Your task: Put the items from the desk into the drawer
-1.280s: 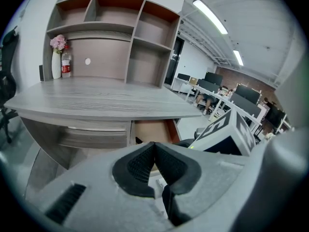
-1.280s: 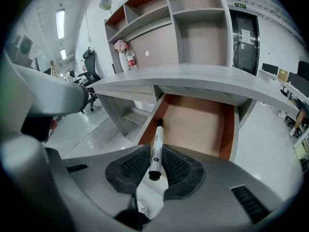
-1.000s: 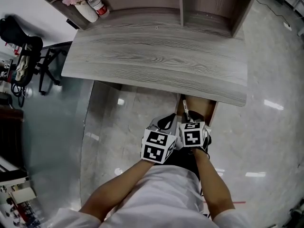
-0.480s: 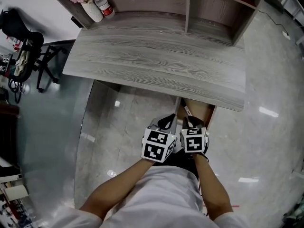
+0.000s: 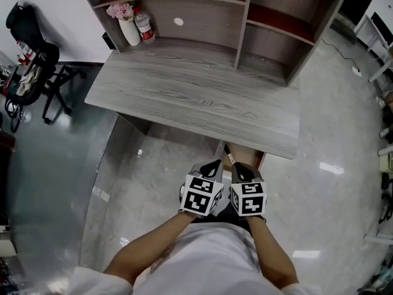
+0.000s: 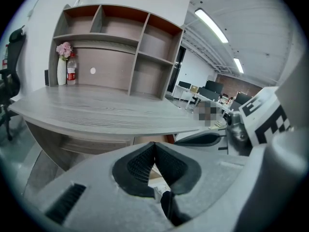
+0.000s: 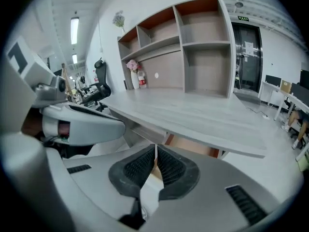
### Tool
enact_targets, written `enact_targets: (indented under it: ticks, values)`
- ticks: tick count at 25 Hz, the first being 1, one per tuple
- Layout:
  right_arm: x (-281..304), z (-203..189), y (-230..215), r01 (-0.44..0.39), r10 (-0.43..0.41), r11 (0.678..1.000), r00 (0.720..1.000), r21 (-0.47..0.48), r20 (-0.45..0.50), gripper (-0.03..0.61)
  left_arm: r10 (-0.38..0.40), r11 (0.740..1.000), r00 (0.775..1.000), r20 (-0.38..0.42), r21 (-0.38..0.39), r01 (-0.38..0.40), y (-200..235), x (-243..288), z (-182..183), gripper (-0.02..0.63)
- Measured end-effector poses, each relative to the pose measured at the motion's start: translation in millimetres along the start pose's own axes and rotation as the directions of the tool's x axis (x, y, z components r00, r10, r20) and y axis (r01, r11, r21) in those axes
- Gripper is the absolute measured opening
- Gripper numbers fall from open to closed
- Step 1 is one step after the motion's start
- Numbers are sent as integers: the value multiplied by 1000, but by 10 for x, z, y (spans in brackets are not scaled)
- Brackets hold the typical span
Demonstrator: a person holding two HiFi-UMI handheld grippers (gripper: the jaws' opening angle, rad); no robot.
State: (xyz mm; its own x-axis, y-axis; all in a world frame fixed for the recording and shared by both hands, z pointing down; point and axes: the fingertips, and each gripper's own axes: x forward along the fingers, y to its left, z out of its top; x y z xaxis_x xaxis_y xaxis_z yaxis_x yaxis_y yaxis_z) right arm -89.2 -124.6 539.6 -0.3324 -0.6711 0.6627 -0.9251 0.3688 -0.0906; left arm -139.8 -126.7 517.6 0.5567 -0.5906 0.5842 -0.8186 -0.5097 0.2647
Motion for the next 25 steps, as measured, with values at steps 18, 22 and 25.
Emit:
enact_targets:
  ticks: [18, 22, 25]
  values:
    - [-667, 576, 368, -106, 113, 993, 982, -48, 150, 2, -4, 1000, 995, 98, 0, 4, -214, -479, 310, 3]
    - [-698, 627, 420, -111, 117, 993, 979, -46, 169, 2, -7, 1000, 994, 108, 1, 7, -225, -541, 323, 3]
    - [-716, 618, 450, -113, 119, 993, 977, -44, 175, 2, -13, 1000, 994, 110, -1, 13, -246, -565, 308, 3]
